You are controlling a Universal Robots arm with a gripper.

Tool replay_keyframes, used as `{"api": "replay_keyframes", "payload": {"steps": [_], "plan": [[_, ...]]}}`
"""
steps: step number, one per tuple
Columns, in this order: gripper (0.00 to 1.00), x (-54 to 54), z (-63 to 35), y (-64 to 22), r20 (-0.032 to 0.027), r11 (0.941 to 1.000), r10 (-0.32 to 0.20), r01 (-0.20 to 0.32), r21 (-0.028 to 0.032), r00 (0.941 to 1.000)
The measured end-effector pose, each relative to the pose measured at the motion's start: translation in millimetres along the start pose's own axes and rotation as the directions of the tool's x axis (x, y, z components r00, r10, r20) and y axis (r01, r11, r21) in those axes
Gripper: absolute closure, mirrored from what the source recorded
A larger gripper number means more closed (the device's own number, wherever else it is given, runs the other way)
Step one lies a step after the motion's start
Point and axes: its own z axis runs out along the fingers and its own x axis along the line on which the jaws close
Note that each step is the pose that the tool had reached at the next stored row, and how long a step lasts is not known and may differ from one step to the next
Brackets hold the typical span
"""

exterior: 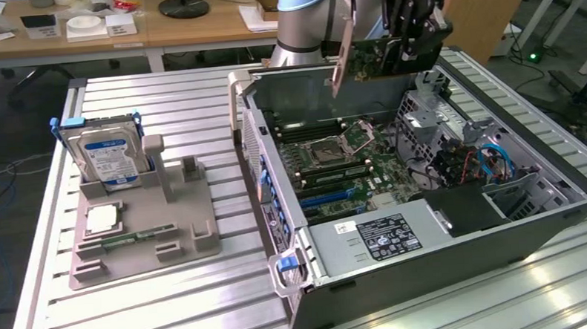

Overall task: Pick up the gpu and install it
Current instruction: 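Insert the gpu into the slot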

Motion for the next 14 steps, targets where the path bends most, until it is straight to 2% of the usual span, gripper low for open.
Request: {"api": "replay_keyframes", "payload": {"steps": [6, 14], "plan": [[0.72, 7.1, 2.6, 0.1, -0.0002, 1.0000, 0.000, 0.000, 0.0003, 1.0000], [0.72, 7.7, 7.7, 4.8, 0.0000, 1.0000, 0.000, 0.000, 0.0016, 1.0000]]}}
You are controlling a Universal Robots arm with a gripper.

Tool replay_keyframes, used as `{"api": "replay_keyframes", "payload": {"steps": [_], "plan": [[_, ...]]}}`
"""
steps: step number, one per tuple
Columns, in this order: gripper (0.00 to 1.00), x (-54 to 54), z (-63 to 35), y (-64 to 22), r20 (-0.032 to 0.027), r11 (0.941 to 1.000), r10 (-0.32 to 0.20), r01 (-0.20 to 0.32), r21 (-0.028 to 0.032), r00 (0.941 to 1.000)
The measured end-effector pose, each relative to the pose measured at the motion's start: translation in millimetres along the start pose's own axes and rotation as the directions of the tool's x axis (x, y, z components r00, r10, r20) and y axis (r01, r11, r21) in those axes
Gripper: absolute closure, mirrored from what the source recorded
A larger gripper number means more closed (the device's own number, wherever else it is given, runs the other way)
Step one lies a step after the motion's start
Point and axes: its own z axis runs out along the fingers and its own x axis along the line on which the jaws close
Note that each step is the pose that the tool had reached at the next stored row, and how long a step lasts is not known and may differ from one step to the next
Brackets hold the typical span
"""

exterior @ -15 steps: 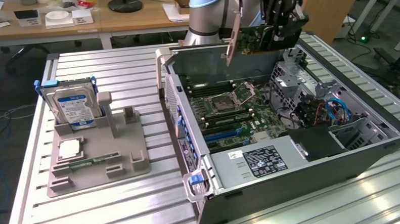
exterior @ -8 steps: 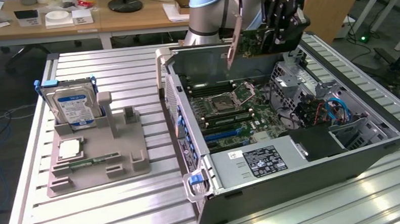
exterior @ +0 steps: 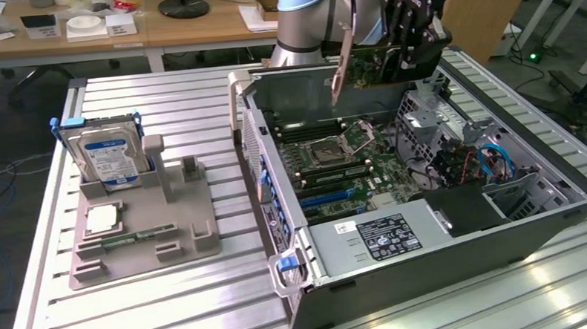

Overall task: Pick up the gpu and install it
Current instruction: 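Insert the gpu into the slot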

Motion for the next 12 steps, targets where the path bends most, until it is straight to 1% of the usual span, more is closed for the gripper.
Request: {"api": "replay_keyframes", "payload": {"steps": [7, 12], "plan": [[0.72, 0.4, 4.4, 9.0, -0.0001, 1.0000, 0.000, 0.000, 0.0000, 1.0000], [0.72, 1.0, 6.5, 11.6, -0.0002, 1.0000, 0.000, 0.000, -0.0001, 1.0000]]}}
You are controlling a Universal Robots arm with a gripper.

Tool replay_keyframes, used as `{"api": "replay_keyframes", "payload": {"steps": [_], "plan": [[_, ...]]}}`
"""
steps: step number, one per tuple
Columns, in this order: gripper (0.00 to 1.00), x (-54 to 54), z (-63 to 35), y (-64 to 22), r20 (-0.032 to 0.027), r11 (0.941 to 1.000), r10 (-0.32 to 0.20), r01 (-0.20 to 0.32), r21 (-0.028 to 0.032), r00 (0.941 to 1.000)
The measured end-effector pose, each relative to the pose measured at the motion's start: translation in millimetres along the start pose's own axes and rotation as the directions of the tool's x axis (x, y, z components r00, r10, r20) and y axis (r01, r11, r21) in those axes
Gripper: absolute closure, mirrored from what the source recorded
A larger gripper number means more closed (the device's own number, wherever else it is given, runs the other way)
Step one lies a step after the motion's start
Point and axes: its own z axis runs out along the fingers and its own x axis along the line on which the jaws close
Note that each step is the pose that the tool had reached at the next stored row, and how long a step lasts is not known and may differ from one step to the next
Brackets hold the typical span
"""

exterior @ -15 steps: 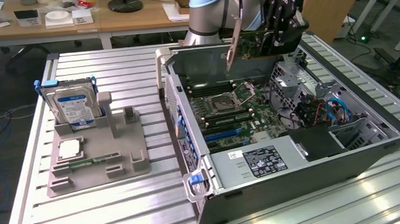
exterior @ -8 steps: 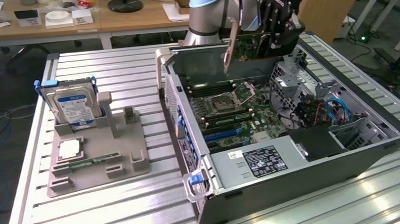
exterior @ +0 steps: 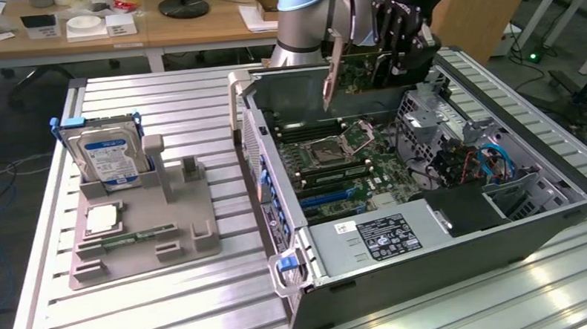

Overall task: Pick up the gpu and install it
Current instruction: 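Insert the gpu into the slot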

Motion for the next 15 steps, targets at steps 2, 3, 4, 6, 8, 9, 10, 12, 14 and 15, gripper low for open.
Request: {"api": "replay_keyframes", "payload": {"steps": [2, 3, 4, 6, 8, 9, 10, 12, 14, 15], "plan": [[0.72, 1.0, 0.5, 0.1, 0.0002, 1.0000, 0.000, 0.000, 0.0000, 1.0000], [0.72, 1.5, 0.5, 0.1, 0.0001, 1.0000, 0.000, 0.000, 0.0000, 1.0000], [0.72, 1.9, 0.7, 0.1, 0.0002, 1.0000, 0.000, 0.000, 0.0001, 1.0000], [0.72, 2.9, 0.8, 0.0, 0.0001, 1.0000, 0.000, 0.000, 0.0000, 1.0000], [0.72, 4.5, 1.2, 0.0, 0.0000, 1.0000, 0.001, -0.001, 0.0000, 1.0000], [0.72, 4.8, 1.7, 0.1, 0.0002, 1.0000, 0.001, -0.001, 0.0001, 1.0000], [0.72, 4.8, 2.0, 0.1, 0.0001, 1.0000, 0.001, -0.001, 0.0001, 1.0000], [0.72, 4.9, 2.9, 0.2, -0.0001, 1.0000, 0.001, -0.001, 0.0001, 1.0000], [0.72, 5.0, 3.8, 0.3, -0.0001, 1.0000, 0.001, -0.001, 0.0001, 1.0000], [0.72, 5.0, 4.3, 0.3, 0.0000, 1.0000, 0.002, -0.002, 0.0001, 1.0000]]}}
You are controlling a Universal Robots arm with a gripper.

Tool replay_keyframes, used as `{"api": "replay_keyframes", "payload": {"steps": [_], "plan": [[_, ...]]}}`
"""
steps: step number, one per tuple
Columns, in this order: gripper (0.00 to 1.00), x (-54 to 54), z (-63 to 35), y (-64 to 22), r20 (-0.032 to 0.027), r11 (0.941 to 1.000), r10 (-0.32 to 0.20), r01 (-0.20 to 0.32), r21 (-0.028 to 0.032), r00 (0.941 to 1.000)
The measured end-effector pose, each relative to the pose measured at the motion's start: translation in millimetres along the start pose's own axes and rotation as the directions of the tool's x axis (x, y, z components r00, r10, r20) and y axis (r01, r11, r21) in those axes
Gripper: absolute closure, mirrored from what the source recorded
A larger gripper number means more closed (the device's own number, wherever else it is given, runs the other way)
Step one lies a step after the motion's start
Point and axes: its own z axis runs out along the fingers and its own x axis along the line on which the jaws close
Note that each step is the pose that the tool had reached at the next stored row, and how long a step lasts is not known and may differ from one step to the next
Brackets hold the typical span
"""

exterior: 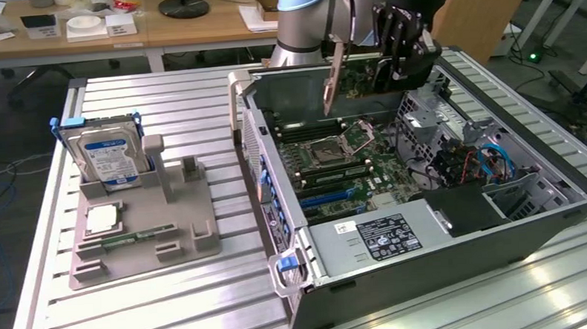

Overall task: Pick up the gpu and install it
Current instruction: 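Insert the gpu into the slot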

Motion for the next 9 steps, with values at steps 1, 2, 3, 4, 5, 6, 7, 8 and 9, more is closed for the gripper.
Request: {"api": "replay_keyframes", "payload": {"steps": [1, 2, 3, 4, 5, 6, 7, 8, 9], "plan": [[0.72, 0.0, 0.5, 0.2, 0.0000, 1.0000, 0.000, 0.000, 0.0000, 1.0000], [0.72, 0.1, 1.2, 0.4, 0.0000, 1.0000, 0.000, 0.000, 0.0001, 1.0000], [0.72, 0.1, 2.2, 0.7, 0.0000, 1.0000, 0.000, 0.000, 0.0001, 1.0000], [0.72, 0.2, 2.9, 1.1, 0.0000, 1.0000, 0.000, 0.000, 0.0001, 1.0000], [0.72, 0.2, 3.6, 1.5, -0.0001, 1.0000, 0.000, 0.000, 0.0001, 1.0000], [0.72, 0.2, 4.2, 2.0, 0.0000, 1.0000, 0.000, 0.000, 0.0001, 1.0000], [0.72, 0.3, 4.9, 2.6, 0.0000, 1.0000, 0.000, 0.000, 0.0002, 1.0000], [0.72, 0.3, 5.5, 3.2, 0.0000, 1.0000, 0.000, 0.000, 0.0002, 1.0000], [0.72, 0.3, 6.1, 3.5, 0.0000, 1.0000, 0.000, 0.000, 0.0002, 1.0000]]}}
